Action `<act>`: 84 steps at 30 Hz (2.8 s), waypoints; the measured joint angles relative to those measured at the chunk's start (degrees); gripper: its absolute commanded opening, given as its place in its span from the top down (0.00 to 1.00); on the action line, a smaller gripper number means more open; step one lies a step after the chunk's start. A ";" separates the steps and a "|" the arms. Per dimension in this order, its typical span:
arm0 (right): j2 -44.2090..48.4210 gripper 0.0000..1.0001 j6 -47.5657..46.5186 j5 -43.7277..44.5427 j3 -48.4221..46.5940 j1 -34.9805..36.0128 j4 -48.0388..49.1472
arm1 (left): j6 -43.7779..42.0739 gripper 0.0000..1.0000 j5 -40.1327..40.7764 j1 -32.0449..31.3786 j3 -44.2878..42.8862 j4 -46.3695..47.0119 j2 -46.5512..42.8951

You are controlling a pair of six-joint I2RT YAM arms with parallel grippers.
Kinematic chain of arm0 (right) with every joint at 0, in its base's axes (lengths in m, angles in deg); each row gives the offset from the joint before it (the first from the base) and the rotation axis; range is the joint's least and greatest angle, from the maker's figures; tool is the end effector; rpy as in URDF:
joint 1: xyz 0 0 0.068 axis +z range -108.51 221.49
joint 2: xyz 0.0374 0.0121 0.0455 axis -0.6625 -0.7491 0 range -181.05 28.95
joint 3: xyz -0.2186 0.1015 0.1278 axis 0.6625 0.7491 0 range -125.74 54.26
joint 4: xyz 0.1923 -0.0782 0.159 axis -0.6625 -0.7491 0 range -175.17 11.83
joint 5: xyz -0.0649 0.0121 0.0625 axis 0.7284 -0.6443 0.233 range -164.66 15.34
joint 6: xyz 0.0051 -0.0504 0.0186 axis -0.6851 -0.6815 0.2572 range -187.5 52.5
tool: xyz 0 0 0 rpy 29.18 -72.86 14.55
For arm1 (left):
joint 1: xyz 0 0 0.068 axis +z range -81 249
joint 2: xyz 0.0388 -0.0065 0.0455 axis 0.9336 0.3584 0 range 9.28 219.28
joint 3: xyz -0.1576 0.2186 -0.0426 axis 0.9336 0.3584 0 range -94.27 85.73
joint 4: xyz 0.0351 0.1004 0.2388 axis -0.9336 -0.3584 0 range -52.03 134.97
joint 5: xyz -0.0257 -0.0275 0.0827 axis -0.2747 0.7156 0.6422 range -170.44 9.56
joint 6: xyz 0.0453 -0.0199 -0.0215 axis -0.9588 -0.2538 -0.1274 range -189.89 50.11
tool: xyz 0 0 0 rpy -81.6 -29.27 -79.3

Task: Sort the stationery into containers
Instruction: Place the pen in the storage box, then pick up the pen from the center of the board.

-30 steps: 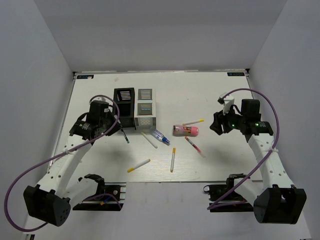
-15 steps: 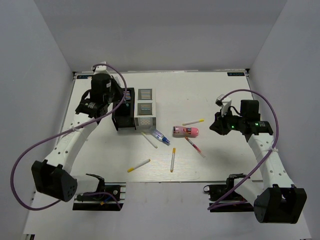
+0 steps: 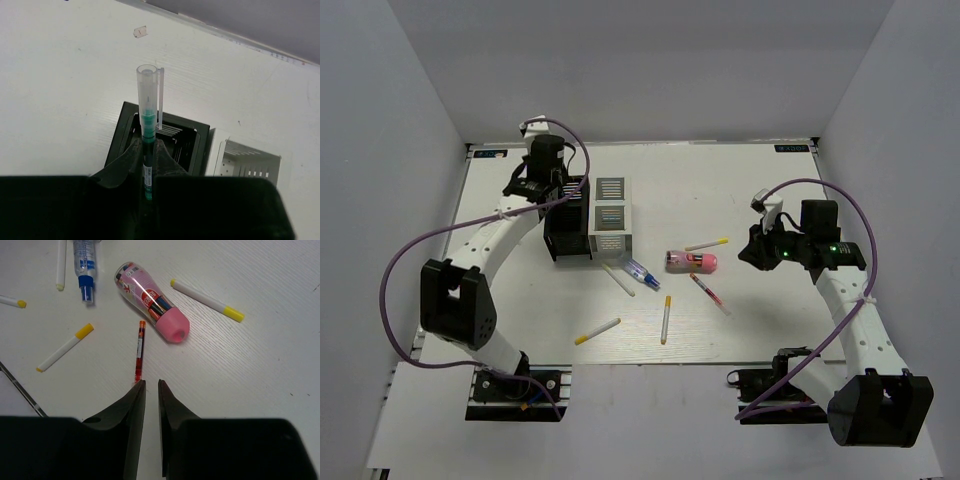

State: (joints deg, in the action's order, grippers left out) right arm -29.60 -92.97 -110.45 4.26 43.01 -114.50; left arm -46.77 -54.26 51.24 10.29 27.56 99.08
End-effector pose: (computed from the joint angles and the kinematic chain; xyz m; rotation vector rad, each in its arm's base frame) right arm 0.2058 0.0262 0.2890 -0.8030 2.0769 0.5067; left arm 0.3489 -0.0952 0.3191 -0.3602 2.0315 0.0477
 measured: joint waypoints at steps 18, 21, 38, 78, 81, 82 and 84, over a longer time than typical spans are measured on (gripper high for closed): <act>0.00 0.70 -0.24 0.02 0.02 0.00 -0.59 | 1.53 0.90 3.08 0.00 -5.51 2.43 11.06; -0.02 0.70 -0.24 0.02 0.02 0.00 -0.72 | 2.10 0.66 2.82 -0.20 -5.16 2.91 11.04; -0.72 0.54 -1.97 -3.82 -0.04 0.24 -1.55 | 2.64 0.19 0.46 -1.09 -3.04 -0.87 4.92; -22.25 0.47 6.86 21.11 4.70 24.13 6.88 | 10.40 0.06 -37.20 -1.14 34.29 -30.99 -55.60; -24.17 0.51 8.59 23.41 4.70 26.16 8.96 | 10.38 0.06 -37.22 -1.14 34.29 -31.58 -55.41; -24.74 0.52 9.14 24.33 4.70 26.80 9.62 | 10.38 0.06 -37.24 -1.14 34.27 -31.87 -55.34; -25.81 0.52 10.49 26.36 4.70 28.15 10.97 | 10.38 0.06 -37.22 -1.14 34.27 -32.20 -55.30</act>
State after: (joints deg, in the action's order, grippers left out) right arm -55.41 -82.48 -84.09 8.96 71.16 -103.53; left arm -36.39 -91.48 50.10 44.57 -4.64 43.78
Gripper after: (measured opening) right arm 0.480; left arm 0.933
